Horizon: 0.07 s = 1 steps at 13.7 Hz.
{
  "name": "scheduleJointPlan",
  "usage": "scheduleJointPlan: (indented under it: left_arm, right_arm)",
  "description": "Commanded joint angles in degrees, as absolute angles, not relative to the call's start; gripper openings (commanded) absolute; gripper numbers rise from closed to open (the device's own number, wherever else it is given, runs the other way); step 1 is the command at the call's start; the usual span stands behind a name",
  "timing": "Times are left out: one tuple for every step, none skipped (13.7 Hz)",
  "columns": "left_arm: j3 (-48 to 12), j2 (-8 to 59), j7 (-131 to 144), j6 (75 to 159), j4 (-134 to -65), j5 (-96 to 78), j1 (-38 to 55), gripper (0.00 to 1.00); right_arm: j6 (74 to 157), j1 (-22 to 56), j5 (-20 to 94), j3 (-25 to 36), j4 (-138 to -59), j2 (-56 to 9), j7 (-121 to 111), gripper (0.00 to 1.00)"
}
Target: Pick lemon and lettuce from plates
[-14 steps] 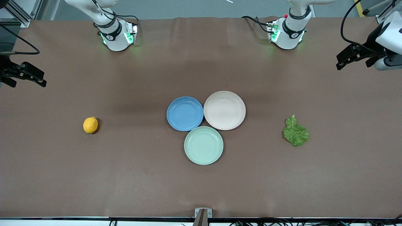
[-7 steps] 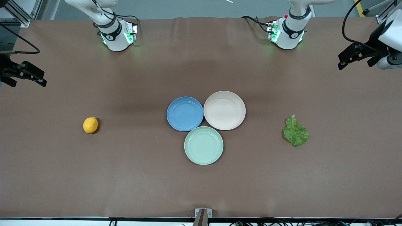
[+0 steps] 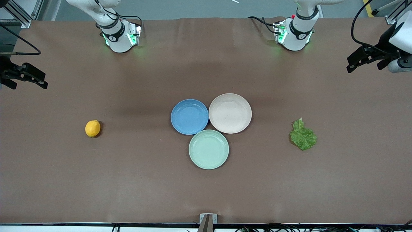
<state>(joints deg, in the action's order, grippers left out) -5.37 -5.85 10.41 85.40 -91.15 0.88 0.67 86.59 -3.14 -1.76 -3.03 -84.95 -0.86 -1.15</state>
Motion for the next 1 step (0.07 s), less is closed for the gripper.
scheduleJointPlan:
  left_arm:
    - [-5.3,-5.5,9.7,85.1,-89.4,0.8,0.5,1.0]
  right_arm:
    - [87.1,-3.6,-1.1,-3.3,-86.6,0.9,-0.9,1.0]
